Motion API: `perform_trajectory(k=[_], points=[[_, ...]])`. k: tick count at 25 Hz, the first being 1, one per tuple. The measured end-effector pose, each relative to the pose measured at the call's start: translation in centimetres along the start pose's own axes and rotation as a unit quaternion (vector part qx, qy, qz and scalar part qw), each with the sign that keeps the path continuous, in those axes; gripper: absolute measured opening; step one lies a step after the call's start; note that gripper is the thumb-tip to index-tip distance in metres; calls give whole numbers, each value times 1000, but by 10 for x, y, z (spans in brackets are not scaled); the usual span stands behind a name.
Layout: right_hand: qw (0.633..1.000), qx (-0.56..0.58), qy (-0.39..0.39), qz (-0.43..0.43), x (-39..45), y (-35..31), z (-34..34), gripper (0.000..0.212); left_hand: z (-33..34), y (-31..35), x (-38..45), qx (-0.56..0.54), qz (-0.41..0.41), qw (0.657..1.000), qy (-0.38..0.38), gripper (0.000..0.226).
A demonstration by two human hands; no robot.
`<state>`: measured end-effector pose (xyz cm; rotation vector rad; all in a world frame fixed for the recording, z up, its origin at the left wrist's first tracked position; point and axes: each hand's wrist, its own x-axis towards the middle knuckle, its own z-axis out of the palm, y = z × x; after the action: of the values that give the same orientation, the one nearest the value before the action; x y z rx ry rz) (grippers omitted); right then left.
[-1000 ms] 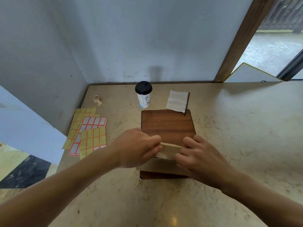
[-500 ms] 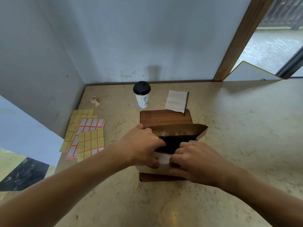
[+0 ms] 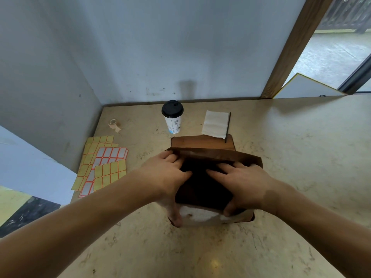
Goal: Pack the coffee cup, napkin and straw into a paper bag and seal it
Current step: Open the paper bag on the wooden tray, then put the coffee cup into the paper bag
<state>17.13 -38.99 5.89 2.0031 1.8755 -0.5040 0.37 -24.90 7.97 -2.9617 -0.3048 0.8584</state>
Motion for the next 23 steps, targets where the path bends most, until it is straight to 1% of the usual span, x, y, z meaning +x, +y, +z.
perform_trajectory(k=[2,4,5,6,7,10,12,15,17,20,21,23], points=[[1000,0,23,-3,4,-1,2,113,-1,-2,2,-12,-16,1000,-8,97],[1000,5,27,-7,10,-2,0,118,-2,3,10,-13,-39,999,30,77],[1000,5,28,-10,12,-1,-1,120,-2,8,15,-2,-50,998,48,74],[999,5,29,-14,15,0,-3,122,-2,13,21,15,-58,997,57,76],[999,7,29,-19,17,2,-4,124,-1,18,26,31,-65,996,52,83],[999,22,22,-40,21,11,-8,125,-1,14,36,50,-81,995,12,115],[997,43,30,-58,24,18,-12,121,-1,4,37,46,-87,995,5,125],[991,83,62,-82,27,22,-21,104,1,-2,34,26,-91,995,8,124],[985,118,77,-98,29,22,-30,86,2,-3,34,9,-93,995,16,121],[959,241,78,-127,34,21,-61,56,1,-6,35,16,-97,995,28,118],[945,286,96,-129,38,21,-75,49,1,-7,36,21,-98,995,29,117],[919,332,175,-119,54,25,-102,36,1,-8,38,28,-100,994,25,118]])
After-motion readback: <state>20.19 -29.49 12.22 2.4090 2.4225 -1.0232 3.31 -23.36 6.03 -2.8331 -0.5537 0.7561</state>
